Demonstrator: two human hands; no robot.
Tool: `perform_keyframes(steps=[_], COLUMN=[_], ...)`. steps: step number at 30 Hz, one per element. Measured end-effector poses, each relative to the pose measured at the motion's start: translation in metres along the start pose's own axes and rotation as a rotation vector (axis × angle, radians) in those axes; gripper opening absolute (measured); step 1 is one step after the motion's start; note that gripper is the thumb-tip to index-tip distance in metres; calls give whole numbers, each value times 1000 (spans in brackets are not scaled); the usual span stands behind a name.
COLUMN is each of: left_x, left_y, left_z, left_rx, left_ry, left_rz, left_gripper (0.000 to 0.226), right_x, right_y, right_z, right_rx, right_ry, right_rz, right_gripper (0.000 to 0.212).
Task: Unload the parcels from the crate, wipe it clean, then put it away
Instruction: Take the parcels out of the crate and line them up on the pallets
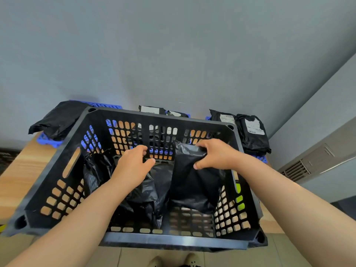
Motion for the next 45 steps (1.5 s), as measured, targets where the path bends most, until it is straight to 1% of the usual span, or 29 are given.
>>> perform_keyframes(steps=[1, 4, 6, 8, 10, 12, 13, 15, 16, 18, 20, 22, 26, 27, 29, 31, 34, 41, 45], left_x=[2, 6, 5, 4, 5, 4, 4, 5, 6, 6, 6, 7, 12, 13, 17, 24, 37, 64, 91], left_y=[1, 3, 4, 5, 11, 17, 17, 16, 16, 16, 18, 15, 6, 5, 5, 5, 3, -16, -34], left_z=[0, -3, -3, -3, -4, -7, -8, -9, -10, -9, -9, -8, -4, -4, -6, -6, -7, -6, 4], left_rx=[9, 19, 39, 86, 179, 254, 263, 262, 247, 205, 189, 174, 128, 122, 115, 117, 127, 153, 143], left_ry=[23, 57, 28, -12, -68, -140, -149, -125, -101, -65, -62, -53, 8, 26, 77, 143, 242, 380, 462], left_rz=[-31, -100, -170, -366, -710, -1051, -1136, -1201, -1225, -1266, -1291, -1250, -1090, -1074, -1073, -1082, -1089, -1106, -1089], left_gripper=[53, 55, 52, 45, 37, 39, 46, 64, 66, 58, 42, 37, 52, 54, 50, 47, 51, 44, 40], right_x=[13, 40, 45, 38, 22, 1, -10, -26, -32, -41, -48, -56, -64, -63, -57, -47, -30, -18, -22], right_y=[-4, -15, -26, -40, -51, -57, -58, -59, -59, -60, -63, -62, -49, -47, -44, -42, -42, -74, -110], right_z=[-2, -11, -20, -30, -38, -39, -38, -38, -38, -39, -39, -36, -28, -27, -25, -20, -8, 18, 43], right_rx=[6, 52, 139, 338, 531, 669, 721, 786, 810, 857, 889, 893, 837, 817, 777, 727, 692, 628, 652], right_ry=[58, 280, 471, 682, 851, 945, 974, 1030, 1062, 1109, 1104, 1028, 773, 733, 705, 724, 722, 601, 528], right_rz=[31, 134, 158, 89, -45, -177, -222, -281, -302, -337, -372, -415, -506, -490, -418, -330, -256, -65, -7], right_gripper=[46, 47, 50, 47, 47, 48, 47, 46, 48, 44, 36, 36, 54, 55, 50, 44, 39, 47, 49])
Point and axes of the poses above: each hand's wrist, its own z-axis towards the middle knuckle, its own x-axis out of the back of the hand, y = z × x, the point moved 4 cm from there along z, towards the middle knuckle, and after that the axes turned 4 degrees about -x, right-handed, at the moved point
